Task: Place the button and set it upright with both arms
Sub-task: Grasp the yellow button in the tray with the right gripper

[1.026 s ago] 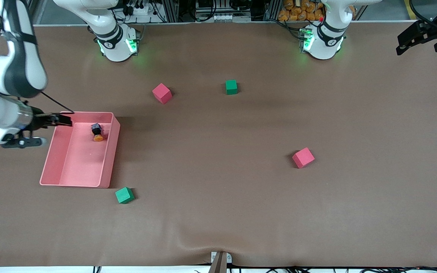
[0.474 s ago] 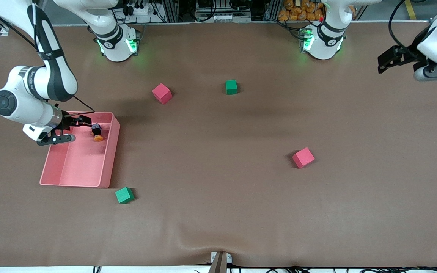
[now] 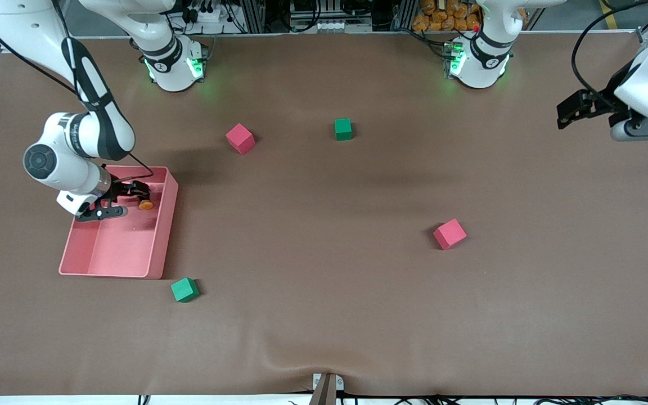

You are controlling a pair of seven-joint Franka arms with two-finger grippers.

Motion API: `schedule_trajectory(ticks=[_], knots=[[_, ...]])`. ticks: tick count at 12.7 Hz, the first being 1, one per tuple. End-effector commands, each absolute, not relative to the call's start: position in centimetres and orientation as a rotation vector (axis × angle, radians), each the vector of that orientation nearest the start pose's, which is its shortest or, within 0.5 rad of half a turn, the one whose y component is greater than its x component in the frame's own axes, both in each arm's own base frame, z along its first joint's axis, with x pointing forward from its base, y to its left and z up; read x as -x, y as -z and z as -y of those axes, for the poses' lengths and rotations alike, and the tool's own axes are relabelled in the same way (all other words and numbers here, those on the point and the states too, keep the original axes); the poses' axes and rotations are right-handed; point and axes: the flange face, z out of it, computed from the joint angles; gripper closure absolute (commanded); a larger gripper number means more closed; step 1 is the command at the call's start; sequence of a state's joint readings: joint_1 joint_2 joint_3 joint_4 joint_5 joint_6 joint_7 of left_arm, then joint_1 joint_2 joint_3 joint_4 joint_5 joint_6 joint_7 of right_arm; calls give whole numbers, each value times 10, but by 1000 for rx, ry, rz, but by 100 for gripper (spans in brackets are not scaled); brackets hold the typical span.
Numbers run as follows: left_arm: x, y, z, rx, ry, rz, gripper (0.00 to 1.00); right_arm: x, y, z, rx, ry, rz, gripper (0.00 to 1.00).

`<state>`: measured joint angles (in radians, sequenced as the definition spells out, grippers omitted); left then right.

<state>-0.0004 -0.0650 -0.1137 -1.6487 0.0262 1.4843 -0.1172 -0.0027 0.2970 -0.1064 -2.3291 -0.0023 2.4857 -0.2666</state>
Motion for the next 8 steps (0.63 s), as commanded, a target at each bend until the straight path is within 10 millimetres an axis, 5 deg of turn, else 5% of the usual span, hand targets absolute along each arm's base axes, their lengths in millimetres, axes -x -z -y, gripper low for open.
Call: schedule_trajectory(ticks=[1,3,4,5,6,8], knots=[[-524,-618,79,3099,-113,-53,0,-490,-179,50,3139,-191,316,0],[-520,-632,104,3085,-60,-124,0,-485,-175,49,3136,-212,313,0],[-522,-628,99,3084,-75,-111,0,-484,-174,51,3136,-214,302,22],[-525,-623,92,3085,-89,-90,0,-483,-172,51,3135,-223,290,62],[-530,-616,87,3086,-108,-72,0,-482,-172,52,3134,-225,280,84],[-541,-610,82,3093,-72,-55,0,-481,-173,57,3133,-230,265,95]])
